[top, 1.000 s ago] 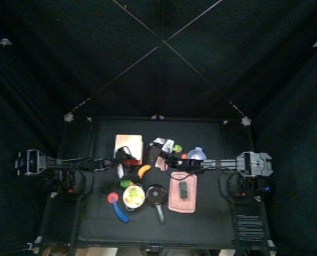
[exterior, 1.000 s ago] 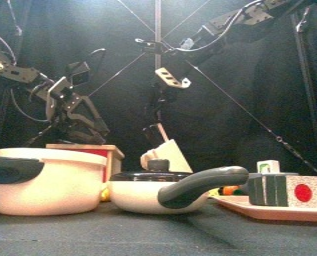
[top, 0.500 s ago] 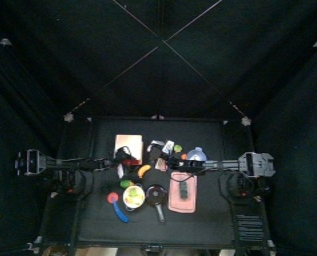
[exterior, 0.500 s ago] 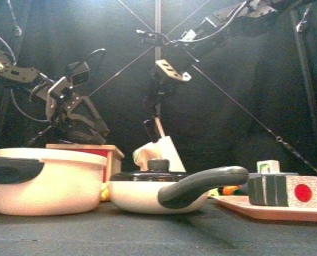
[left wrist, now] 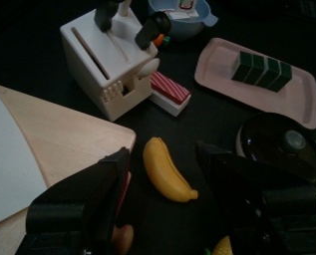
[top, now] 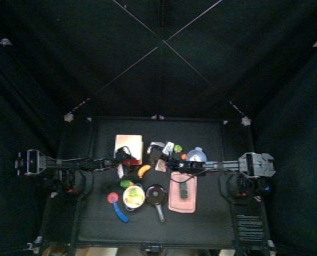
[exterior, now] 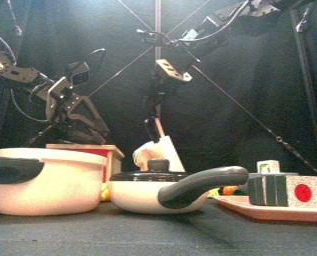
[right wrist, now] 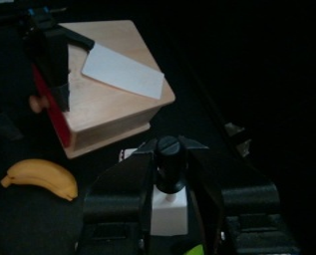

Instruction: Pull out knife sharpener

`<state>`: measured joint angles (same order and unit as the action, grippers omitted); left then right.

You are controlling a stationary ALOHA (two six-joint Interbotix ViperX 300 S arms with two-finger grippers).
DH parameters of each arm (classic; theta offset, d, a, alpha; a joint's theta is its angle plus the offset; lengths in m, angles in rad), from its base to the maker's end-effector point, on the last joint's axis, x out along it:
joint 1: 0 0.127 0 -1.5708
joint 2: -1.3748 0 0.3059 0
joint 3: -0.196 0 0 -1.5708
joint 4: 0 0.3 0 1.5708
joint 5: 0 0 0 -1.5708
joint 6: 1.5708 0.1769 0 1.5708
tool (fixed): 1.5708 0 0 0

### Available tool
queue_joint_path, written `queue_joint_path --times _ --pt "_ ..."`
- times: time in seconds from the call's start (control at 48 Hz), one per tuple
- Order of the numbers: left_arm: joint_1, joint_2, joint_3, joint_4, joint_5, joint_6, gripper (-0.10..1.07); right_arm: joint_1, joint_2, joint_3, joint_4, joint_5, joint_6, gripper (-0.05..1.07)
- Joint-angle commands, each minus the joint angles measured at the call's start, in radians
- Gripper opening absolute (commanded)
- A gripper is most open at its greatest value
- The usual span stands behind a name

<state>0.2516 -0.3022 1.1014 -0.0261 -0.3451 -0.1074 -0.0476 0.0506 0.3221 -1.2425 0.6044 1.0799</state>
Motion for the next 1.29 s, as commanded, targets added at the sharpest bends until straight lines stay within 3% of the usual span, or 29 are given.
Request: queue_joint_path --times 0.0,0.646,0.938,1.271 --pt "0.0 0.002 -0.008 0.0 -0.002 -0.002 0.91 0.011 -0.044 -0.017 -0.02 0.0 0.005 0.64" --pt "0.0 0.009 -0.035 0.0 -0.04 -0.002 0.91 0.071 -0.035 -0.041 -0.061 0.054 0.008 0.64" --pt "0.006 0.166 -0.104 -0.032 -0.259 -0.002 0.89 0.069 -0.037 -0.005 -0.049 0.074 0.038 0.64" --pt "0.008 0.281 -0.181 -0.11 -0.318 0.0 0.79 0.061 -0.078 0.078 -0.133 0.075 0.193 0.64"
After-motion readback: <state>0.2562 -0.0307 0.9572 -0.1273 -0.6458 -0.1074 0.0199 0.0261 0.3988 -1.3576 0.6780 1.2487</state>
